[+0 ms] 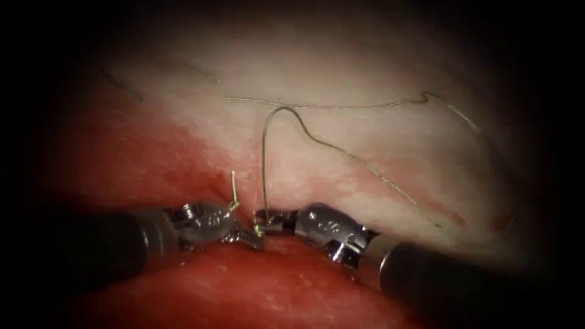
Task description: Wound Closure
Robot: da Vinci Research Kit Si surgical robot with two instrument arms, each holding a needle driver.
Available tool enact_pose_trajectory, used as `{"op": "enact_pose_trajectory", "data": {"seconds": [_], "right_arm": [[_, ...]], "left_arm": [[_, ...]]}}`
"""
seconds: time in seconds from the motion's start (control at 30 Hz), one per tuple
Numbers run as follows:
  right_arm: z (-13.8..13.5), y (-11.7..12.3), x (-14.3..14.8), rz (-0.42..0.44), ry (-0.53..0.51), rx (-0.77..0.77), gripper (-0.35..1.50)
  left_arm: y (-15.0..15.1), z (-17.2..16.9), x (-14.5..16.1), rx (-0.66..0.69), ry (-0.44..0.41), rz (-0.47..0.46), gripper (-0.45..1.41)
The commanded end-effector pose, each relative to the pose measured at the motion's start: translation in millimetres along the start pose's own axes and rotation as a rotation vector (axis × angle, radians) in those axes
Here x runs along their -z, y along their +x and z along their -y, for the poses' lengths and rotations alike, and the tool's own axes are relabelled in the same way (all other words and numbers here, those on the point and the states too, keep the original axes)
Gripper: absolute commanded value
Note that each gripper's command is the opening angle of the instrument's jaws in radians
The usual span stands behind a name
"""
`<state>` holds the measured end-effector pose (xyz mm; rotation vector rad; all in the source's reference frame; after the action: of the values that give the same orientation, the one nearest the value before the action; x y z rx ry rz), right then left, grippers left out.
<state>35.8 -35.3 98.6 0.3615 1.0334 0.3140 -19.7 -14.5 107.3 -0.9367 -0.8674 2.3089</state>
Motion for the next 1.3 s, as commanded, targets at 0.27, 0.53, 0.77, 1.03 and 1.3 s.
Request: {"op": "enact_pose_trajectory", "data": {"seconds": [0.27,0.53,0.77,1.03,1.3], "right_arm": [[-3.4,3.2,3.4,-0.139,-0.17,0.197,-0.35],[-5.5,5.7,5.2,-0.186,-0.156,0.195,-0.35],[-6.9,7.8,5.8,-0.195,-0.111,0.135,-0.35],[-8.9,9.6,7.1,-0.205,-0.147,0.225,-0.35],[-8.9,9.7,6.4,-0.24,-0.19,0.234,-0.35]], "left_arm": [[0.1,0.1,-1.0,0.0,0.0,0.0,-0.2],[1.4,0.0,-0.6,0.004,0.007,-0.001,-0.1],[3.7,-1.6,0.3,-0.023,0.01,-0.034,-0.01],[5.7,-1.7,0.5,-0.031,0.013,-0.06,0.02],[5.7,-1.6,0.5,-0.031,0.013,-0.06,0.04]]}}
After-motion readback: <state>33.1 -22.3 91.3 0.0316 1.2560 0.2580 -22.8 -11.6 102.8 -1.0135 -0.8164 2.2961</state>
